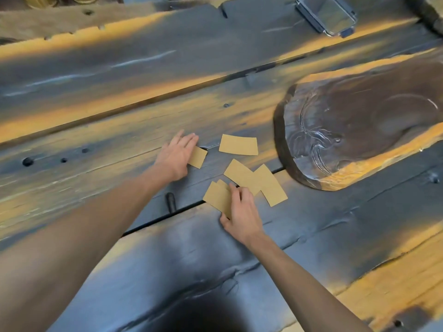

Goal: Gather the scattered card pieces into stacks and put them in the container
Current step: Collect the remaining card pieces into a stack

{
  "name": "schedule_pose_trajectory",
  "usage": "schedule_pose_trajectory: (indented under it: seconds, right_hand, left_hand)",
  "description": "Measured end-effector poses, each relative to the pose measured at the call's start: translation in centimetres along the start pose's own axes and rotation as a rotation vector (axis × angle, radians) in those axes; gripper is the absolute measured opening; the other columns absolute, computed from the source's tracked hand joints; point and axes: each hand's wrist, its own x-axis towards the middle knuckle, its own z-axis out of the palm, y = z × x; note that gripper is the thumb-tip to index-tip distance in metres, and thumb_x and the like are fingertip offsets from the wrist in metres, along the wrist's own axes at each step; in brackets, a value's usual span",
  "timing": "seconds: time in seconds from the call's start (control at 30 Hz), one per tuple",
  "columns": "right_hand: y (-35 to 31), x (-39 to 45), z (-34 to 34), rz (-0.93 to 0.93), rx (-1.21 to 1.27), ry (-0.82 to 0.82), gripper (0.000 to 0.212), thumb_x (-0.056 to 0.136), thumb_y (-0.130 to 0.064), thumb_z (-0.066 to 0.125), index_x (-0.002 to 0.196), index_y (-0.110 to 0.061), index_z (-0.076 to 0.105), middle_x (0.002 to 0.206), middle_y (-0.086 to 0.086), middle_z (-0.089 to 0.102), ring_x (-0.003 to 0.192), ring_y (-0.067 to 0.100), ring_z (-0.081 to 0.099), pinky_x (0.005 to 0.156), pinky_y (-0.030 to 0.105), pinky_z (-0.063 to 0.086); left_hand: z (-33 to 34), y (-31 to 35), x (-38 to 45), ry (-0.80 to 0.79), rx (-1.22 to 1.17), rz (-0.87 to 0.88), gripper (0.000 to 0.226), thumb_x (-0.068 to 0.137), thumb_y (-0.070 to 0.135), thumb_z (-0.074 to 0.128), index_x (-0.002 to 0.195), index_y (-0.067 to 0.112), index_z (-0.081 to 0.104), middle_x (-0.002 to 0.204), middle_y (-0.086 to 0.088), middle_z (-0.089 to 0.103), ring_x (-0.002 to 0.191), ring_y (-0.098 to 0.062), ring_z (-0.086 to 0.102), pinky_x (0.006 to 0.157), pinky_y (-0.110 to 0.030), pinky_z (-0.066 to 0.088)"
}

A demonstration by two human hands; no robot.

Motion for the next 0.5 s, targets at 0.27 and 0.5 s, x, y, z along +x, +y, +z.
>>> schedule_pose_trajectory:
  seconds: [0.27,0.5]
  right_hand:
    - [0.1,0.2,0.4,0.074,-0.022,-0.005,0.09,0.084,-0.038,0.07,0.156,-0.019,0.021,0.139,0.005,0.04,0.127,0.026,0.039,0.102,0.037,0.034]
    - [-1.1,-0.2,-0.1,-0.039,0.026,-0.024,0.067,0.085,-0.009,0.065,0.146,-0.023,0.042,0.124,0.003,0.045,0.113,0.027,0.05,0.094,0.039,0.043]
  left_hand:
    - [0.0,-2.4,2.4,-0.018,0.309,0.046,0.061,0.081,0.029,0.066,0.137,0.022,0.043,0.129,-0.01,0.049,0.131,-0.031,0.034,0.116,-0.043,0.019]
    - [2.4,-3.5,-5.5,-0.142,-0.258,0.078,0.01,0.092,0.015,0.052,0.102,0.014,0.053,0.106,-0.014,0.059,0.103,-0.035,0.06,0.079,-0.034,0.04]
